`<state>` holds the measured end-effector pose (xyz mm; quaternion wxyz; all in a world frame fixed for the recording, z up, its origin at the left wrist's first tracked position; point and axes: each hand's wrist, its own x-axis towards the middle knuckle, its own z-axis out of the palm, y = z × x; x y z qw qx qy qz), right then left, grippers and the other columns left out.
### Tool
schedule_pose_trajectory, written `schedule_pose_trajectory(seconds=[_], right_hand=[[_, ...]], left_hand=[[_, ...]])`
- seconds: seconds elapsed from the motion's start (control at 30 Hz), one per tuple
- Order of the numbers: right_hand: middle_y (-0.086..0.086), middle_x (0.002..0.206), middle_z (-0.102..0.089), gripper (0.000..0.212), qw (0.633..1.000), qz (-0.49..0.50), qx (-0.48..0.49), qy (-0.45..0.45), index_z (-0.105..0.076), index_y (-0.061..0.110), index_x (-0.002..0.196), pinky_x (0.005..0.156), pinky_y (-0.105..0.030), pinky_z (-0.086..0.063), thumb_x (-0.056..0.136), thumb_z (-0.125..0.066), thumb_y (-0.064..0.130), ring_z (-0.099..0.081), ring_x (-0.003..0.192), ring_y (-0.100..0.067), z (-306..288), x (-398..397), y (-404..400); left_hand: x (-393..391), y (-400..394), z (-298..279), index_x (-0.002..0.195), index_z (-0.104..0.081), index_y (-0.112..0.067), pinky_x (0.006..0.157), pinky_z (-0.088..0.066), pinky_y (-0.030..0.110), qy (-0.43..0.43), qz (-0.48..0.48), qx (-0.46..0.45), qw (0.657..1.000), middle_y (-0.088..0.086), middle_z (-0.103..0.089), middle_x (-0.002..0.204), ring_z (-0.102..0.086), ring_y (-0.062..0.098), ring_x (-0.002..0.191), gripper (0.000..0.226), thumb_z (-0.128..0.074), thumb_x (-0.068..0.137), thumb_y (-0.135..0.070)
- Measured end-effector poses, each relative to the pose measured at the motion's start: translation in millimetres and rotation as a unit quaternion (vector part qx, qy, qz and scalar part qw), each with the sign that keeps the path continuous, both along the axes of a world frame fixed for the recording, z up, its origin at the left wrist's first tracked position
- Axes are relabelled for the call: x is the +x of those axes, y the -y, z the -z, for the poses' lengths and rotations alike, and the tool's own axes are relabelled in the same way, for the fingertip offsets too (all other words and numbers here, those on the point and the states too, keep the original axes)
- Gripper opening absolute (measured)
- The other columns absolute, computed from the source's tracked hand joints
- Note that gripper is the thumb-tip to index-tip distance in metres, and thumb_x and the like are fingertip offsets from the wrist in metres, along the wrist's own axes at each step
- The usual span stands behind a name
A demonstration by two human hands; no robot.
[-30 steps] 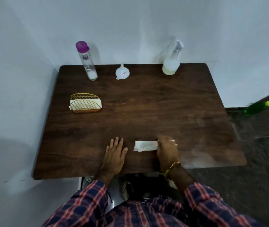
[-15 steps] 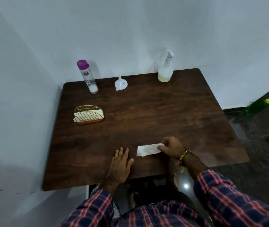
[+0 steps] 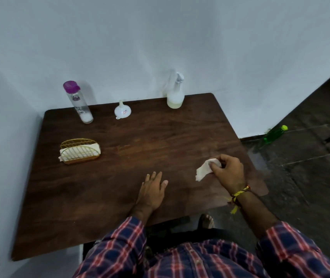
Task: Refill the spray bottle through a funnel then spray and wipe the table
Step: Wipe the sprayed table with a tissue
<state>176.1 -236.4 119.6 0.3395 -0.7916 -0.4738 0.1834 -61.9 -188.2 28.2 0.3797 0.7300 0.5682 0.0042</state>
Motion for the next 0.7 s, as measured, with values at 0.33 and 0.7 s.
schedule_pose_trajectory(seconds=[0.33,0.7], right_hand=[[0.004,0.075,-0.070,0.004,0.983,0.148,0.071,-0.083,-0.073,0.015,0.084,0.063,-0.019,-0.052,0.081,-0.075,0.013,-0.065,0.069,-0.009,-8,134,5],[0.005,0.071,-0.072,0.005,0.947,0.251,0.042,-0.199,-0.072,0.019,0.080,0.060,-0.030,-0.058,0.079,-0.075,0.015,-0.070,0.067,-0.013,70,318,-46]], left_hand=[[187,-45,-16,0.153,-0.021,-0.020,0.121,-0.009,0.042,-0.032,0.124,0.017,0.992,0.005,-0.014,0.161,-0.007,0.024,0.149,0.056,-0.030,0.102,-0.044],[433,-139,41,0.152,-0.023,-0.013,0.120,-0.003,0.044,-0.057,0.092,0.132,0.985,0.012,-0.008,0.162,-0.001,0.027,0.149,0.063,-0.039,0.099,-0.044]])
